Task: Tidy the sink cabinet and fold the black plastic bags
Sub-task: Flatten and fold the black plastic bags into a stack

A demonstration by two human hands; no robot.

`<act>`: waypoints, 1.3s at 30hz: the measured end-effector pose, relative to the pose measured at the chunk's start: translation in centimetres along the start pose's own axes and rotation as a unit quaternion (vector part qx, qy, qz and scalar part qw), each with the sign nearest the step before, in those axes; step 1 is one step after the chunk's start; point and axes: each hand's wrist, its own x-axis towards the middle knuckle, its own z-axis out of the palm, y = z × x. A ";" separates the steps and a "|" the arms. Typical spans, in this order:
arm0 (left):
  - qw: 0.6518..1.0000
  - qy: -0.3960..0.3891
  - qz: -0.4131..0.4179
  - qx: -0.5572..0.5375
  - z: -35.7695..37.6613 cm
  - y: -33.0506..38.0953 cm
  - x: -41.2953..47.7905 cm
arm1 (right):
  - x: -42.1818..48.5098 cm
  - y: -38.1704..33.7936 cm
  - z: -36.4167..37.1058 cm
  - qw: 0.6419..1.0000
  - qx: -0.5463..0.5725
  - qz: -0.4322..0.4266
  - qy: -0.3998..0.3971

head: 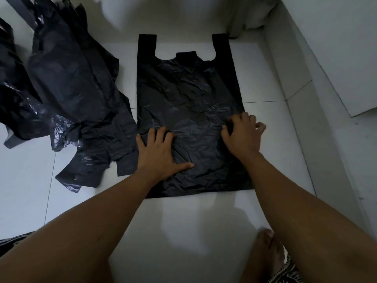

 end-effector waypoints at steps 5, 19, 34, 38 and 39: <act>0.999 0.032 -0.003 0.033 -1.2 0.6 0.8 | -1.3 -0.3 1.4 1.000 0.009 -0.023 -0.013; 0.998 0.057 -0.001 -0.021 0.1 -2.8 10.7 | 5.8 -7.1 3.6 0.972 0.054 -0.208 -0.099; 0.999 0.035 -0.014 -0.010 -0.5 -2.4 10.8 | 14.0 4.3 0.9 0.984 0.002 0.062 -0.166; 0.999 0.030 -0.017 -0.012 -0.7 -2.3 10.8 | 14.4 0.9 0.8 0.996 0.055 0.012 -0.075; 0.999 0.028 -0.019 -0.008 -0.7 -2.3 10.9 | 14.2 -0.7 1.1 0.994 0.064 -0.055 -0.066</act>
